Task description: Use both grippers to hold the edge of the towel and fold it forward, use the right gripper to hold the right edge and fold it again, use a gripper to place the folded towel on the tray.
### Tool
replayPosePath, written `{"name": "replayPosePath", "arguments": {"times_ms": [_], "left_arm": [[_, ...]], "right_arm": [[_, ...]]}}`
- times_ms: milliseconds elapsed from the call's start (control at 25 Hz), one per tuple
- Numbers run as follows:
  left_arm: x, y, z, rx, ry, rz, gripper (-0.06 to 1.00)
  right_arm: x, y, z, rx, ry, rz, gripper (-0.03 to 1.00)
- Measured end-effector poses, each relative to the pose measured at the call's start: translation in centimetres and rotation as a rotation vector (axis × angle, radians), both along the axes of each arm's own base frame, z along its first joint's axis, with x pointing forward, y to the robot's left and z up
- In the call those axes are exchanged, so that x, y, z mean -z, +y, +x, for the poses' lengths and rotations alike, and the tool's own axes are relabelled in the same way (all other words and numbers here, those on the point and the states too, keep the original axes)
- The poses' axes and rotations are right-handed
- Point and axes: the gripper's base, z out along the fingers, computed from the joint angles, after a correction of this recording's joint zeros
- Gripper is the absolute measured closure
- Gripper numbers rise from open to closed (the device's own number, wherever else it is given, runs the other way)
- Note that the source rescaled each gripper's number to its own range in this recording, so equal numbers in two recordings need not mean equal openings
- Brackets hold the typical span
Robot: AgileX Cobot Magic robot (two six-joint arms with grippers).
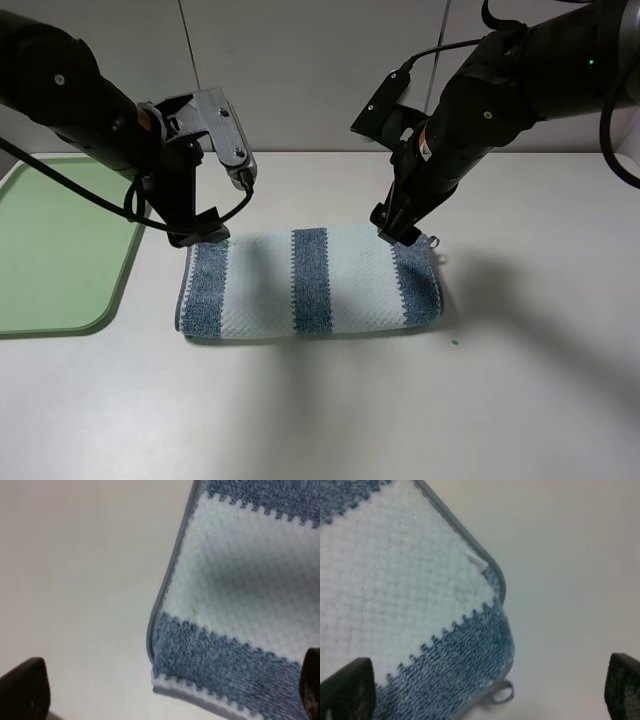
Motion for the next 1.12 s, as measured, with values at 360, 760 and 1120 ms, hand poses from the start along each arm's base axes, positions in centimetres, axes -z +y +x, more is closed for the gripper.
{"name": "replayPosePath", "arguments": {"times_ms": [360, 760, 1120], "left_arm": [[-3.9, 1.1, -1.9, -0.140, -0.009, -0.096, -0.05], [-9.4, 3.0, -5.3, -0.227, -0.106, -0.231, -0.04], [-12.7, 5.3, -8.4, -0.319, -0.172, -0.270, -0.03]], "right_arm": [[0.0, -0.4, -0.5, 0.238, 0.096, 0.060, -0.03], [-0.4, -0.9, -0.1, 0.442, 0.179, 0.195, -0.03], [-0.3, -1.3, 0.1, 0.628, 0.226, 0.299, -0.03]]}}
